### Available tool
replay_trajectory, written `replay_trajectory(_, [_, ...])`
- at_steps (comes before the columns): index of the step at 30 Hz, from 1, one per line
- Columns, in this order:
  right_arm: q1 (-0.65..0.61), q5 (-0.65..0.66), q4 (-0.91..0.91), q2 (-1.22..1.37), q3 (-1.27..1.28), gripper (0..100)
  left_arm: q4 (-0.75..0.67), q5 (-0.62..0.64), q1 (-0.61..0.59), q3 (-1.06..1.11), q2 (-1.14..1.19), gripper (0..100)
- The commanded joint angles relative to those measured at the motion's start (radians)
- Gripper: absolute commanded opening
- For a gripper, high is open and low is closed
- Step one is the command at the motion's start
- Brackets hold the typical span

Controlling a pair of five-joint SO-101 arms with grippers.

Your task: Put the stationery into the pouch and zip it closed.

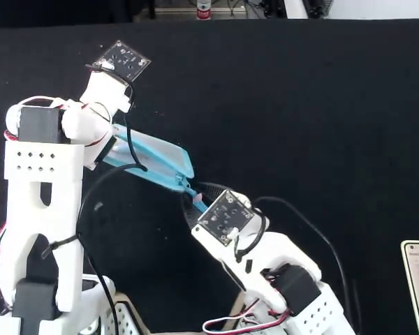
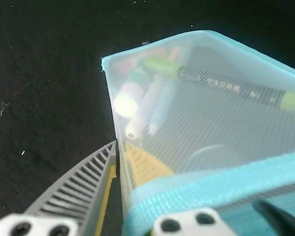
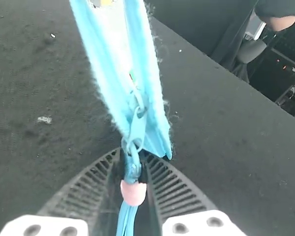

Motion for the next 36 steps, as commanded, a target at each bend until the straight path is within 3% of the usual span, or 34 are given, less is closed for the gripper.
replay_trajectory(1, [-0.006, -0.008, -0.025, -0.008, -0.045, 1.5, -0.005, -0.012, 0.024, -0.062, -0.005, 3])
replay_trajectory(10, [-0.006, -0.009, -0.021, -0.015, -0.058, 2.3, 0.002, -0.008, 0.024, -0.062, -0.005, 3])
replay_trajectory(14, [-0.006, -0.11, -0.025, -0.005, -0.058, 8.2, 0.002, -0.008, 0.024, -0.062, -0.005, 3])
replay_trajectory(20, [-0.006, -0.112, -0.048, -0.013, -0.027, 1.4, 0.0, -0.006, 0.024, -0.062, -0.005, 3])
replay_trajectory(27, [0.04, -0.112, 0.012, -0.015, -0.154, 1.1, 0.003, -0.006, 0.018, -0.061, -0.008, 3])
replay_trajectory(36, [0.086, -0.002, 0.109, 0.071, -0.249, 1.1, 0.003, 0.041, 0.021, -0.062, -0.017, 3])
